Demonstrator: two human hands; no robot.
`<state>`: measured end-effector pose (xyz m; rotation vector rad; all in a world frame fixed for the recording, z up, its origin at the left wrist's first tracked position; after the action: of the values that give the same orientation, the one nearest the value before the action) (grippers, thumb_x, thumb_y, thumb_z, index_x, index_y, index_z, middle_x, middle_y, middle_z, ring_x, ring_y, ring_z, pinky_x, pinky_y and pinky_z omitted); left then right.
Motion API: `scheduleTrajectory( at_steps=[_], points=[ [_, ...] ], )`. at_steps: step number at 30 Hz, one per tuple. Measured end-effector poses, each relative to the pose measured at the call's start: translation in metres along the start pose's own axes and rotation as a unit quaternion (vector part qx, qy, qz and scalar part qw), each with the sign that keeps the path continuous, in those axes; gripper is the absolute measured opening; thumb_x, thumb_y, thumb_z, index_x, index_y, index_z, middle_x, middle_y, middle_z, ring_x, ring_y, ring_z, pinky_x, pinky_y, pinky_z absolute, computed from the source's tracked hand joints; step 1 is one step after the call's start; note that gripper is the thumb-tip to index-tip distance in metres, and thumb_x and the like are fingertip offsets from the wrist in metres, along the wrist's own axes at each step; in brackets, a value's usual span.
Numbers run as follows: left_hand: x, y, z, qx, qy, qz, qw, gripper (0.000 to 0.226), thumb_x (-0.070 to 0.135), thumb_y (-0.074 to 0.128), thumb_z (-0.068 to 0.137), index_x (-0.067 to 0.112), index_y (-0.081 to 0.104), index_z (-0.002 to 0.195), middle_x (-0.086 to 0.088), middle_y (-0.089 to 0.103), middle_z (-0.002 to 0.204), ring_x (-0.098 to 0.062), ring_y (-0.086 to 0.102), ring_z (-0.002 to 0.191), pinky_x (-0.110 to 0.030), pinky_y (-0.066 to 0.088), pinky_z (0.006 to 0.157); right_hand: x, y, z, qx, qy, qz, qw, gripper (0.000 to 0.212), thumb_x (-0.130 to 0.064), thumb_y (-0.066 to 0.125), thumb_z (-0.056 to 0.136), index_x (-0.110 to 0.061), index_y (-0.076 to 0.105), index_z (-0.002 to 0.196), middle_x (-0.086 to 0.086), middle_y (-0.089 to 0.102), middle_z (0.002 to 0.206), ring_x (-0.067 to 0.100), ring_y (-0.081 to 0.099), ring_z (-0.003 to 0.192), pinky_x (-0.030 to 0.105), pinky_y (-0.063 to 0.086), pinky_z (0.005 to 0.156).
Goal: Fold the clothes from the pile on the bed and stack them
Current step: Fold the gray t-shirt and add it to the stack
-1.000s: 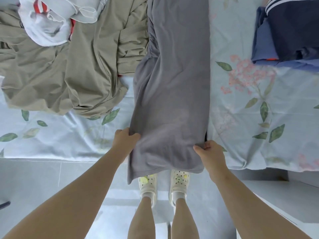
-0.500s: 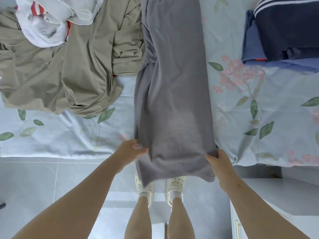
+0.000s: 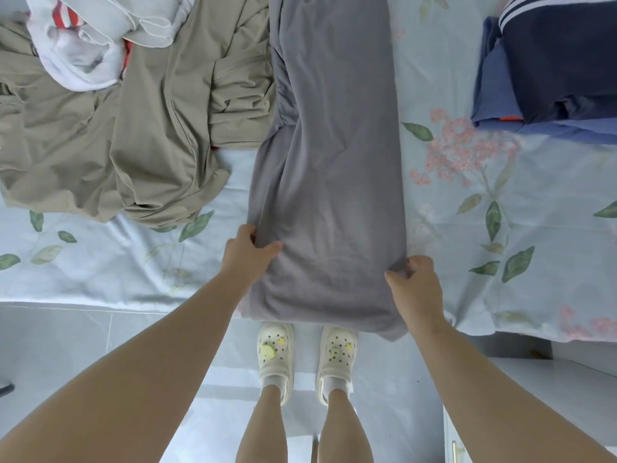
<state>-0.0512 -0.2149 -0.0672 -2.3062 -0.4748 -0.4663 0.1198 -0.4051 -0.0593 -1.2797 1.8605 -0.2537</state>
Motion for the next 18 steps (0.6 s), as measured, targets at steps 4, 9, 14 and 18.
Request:
scheduleTrajectory(
  at_steps=[4,9,14,18],
  points=[
    [0.034,0.0,0.031,0.016,0.014,0.004,1.0,0.056,0.039,0.055,0.091,0.015,0.038,0.138,-0.01,0.047,0.131,-0.023,0.049,0.097,-0.03,0.04,0.08,-0.027,0.0,0.029,-0.031,-0.01,0.008,0.999,0.041,-0.018,0.055,0.09,-0.007,0.04,0.127,0.007,0.05,0.107,0.02,0.049,0.081,0.028,0.035,0.063],
    [0.069,-0.002,0.064,0.058,0.048,-0.003,0.997,0.034,0.035,0.051,0.093,0.018,0.051,0.123,-0.006,0.052,0.119,-0.02,0.05,0.09,-0.027,0.036,0.076,-0.051,-0.002,0.059,-0.034,-0.029,0.004,0.999,0.039,-0.019,0.053,0.092,-0.011,0.039,0.128,0.008,0.05,0.112,0.023,0.051,0.085,0.028,0.036,0.056],
    [0.075,-0.028,0.093,0.139,0.025,-0.13,0.981,0.015,0.018,0.049,0.093,0.014,0.057,0.081,-0.002,0.054,0.082,-0.022,0.047,0.081,-0.029,0.038,0.072,-0.071,-0.004,0.084,-0.024,-0.029,-0.051,0.998,0.027,-0.006,0.044,0.095,-0.004,0.042,0.122,0.009,0.05,0.095,0.026,0.049,0.081,0.031,0.036,0.066],
    [0.068,-0.036,0.096,0.137,0.01,0.013,0.99,0.016,0.027,0.051,0.091,0.013,0.058,0.096,-0.011,0.051,0.11,-0.031,0.052,0.101,-0.038,0.045,0.089,-0.084,0.002,0.092,0.03,0.032,-0.124,0.991,0.028,0.002,0.044,0.086,-0.008,0.044,0.113,0.016,0.05,0.109,0.037,0.051,0.099,0.044,0.045,0.079]
  ],
)
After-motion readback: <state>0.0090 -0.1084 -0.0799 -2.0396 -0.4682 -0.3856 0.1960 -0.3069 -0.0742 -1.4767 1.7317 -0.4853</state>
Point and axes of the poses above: each hand's wrist, its own z-axis towards the middle knuckle, its own y-axis out of the palm, x = y × z, the point moved 1 cm from there along z, towards the middle knuckle
